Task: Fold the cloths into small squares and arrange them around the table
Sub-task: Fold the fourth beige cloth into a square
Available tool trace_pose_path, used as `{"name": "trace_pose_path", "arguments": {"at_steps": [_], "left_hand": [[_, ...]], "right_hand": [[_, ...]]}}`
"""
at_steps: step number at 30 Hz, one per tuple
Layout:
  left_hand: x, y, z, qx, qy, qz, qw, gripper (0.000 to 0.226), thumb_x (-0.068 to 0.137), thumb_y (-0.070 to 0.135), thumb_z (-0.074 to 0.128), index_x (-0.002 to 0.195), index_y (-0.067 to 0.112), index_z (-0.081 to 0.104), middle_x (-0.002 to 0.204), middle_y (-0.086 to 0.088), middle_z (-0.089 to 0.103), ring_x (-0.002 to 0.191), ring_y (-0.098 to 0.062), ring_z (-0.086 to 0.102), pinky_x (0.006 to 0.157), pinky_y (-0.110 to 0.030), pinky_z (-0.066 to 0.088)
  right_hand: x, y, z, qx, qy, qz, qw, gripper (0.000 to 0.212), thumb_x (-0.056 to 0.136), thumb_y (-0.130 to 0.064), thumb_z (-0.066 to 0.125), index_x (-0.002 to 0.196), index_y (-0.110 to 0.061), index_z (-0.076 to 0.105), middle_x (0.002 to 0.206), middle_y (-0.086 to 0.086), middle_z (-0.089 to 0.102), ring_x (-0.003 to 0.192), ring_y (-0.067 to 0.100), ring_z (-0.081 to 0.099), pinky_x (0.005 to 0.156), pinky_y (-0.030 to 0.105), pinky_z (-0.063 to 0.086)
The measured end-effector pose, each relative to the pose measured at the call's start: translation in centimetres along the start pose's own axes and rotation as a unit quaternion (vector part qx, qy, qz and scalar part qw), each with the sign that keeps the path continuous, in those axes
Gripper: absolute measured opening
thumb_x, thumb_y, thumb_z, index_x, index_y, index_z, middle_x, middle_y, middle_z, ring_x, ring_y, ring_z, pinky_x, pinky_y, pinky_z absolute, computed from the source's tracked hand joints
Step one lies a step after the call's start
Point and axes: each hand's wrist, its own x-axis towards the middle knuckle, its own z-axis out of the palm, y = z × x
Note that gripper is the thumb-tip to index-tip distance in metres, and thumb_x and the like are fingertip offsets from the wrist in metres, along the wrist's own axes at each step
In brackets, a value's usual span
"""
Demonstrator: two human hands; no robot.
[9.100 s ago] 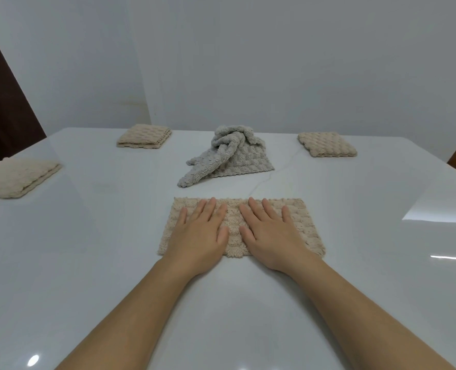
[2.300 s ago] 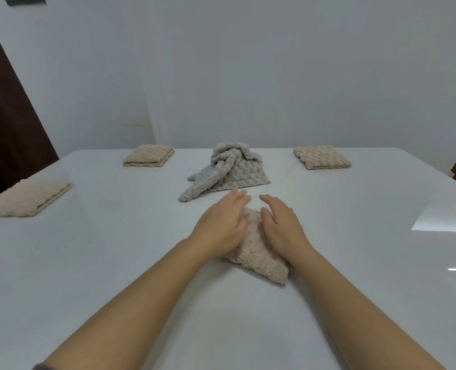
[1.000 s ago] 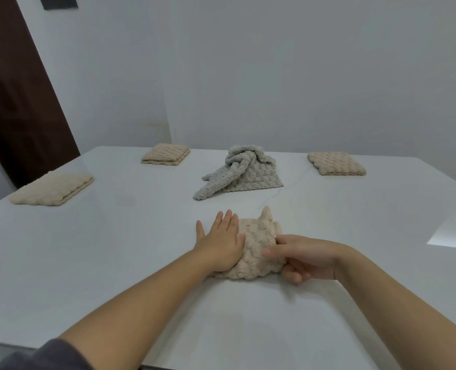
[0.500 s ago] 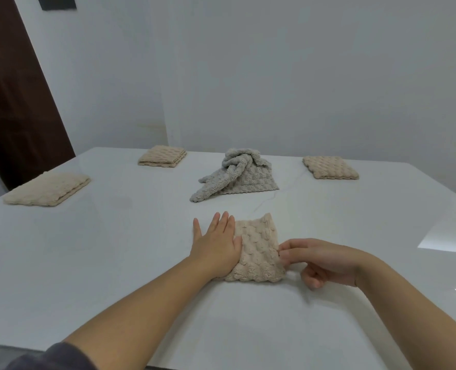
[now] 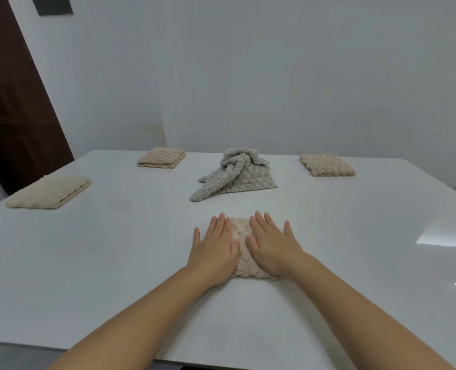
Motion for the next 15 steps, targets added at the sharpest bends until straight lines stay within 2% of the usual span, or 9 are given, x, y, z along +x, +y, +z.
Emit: {"name": "trace_pose_path", "arguments": {"at_steps": [7,9,11,13,15], "left_hand": [[0.1,-0.4,0.5,-0.005,0.018,0.009,1.000,0.062,0.103,0.042,0.014,0.155,0.016,-0.005,0.162,0.004,-0.013,0.147,-0.008,-0.016,0.120,-0.047,-0.008],[-0.1,-1.1,0.4,-0.021,0.013,0.045,0.999,0.071,0.099,0.055,0.018,0.155,0.018,-0.006,0.162,0.005,-0.014,0.146,-0.007,-0.020,0.119,-0.047,-0.011],[-0.7,-2.3,-0.1,-0.034,-0.010,0.118,0.992,0.086,0.090,0.070,0.024,0.155,0.024,-0.008,0.160,0.009,-0.019,0.143,-0.002,-0.026,0.120,-0.043,-0.012],[-1.4,-3.6,-0.7,0.001,-0.019,0.185,0.982,0.096,0.083,0.077,0.033,0.154,0.030,-0.010,0.158,0.015,-0.021,0.140,0.003,-0.028,0.120,-0.038,-0.012],[-1.7,-5.0,-1.4,0.029,-0.010,0.202,0.979,0.099,0.081,0.077,0.039,0.153,0.032,-0.011,0.157,0.017,-0.021,0.140,0.005,-0.027,0.120,-0.035,-0.012]], "right_hand": [[-0.2,0.6,0.7,0.020,0.009,0.007,1.000,0.061,0.104,-0.044,0.015,0.157,-0.017,0.000,0.164,-0.005,-0.007,0.150,0.012,-0.009,0.119,0.054,-0.003],[-0.1,0.6,0.8,0.029,0.009,0.010,0.999,0.061,0.104,-0.044,0.015,0.157,-0.017,0.001,0.164,-0.005,-0.006,0.150,0.011,-0.008,0.119,0.055,-0.002],[0.1,0.6,0.8,0.038,0.009,0.014,0.999,0.061,0.103,-0.044,0.017,0.157,-0.018,0.003,0.164,-0.006,-0.002,0.150,0.011,-0.004,0.119,0.055,-0.002],[0.2,0.6,0.6,0.040,0.015,0.017,0.999,0.061,0.102,-0.045,0.019,0.156,-0.017,0.010,0.164,-0.004,0.009,0.150,0.013,0.006,0.118,0.057,0.001],[0.4,0.7,0.0,0.026,0.035,0.022,0.999,0.056,0.101,-0.044,0.021,0.148,-0.016,0.032,0.154,-0.001,0.033,0.143,0.020,0.026,0.116,0.056,0.009]]}}
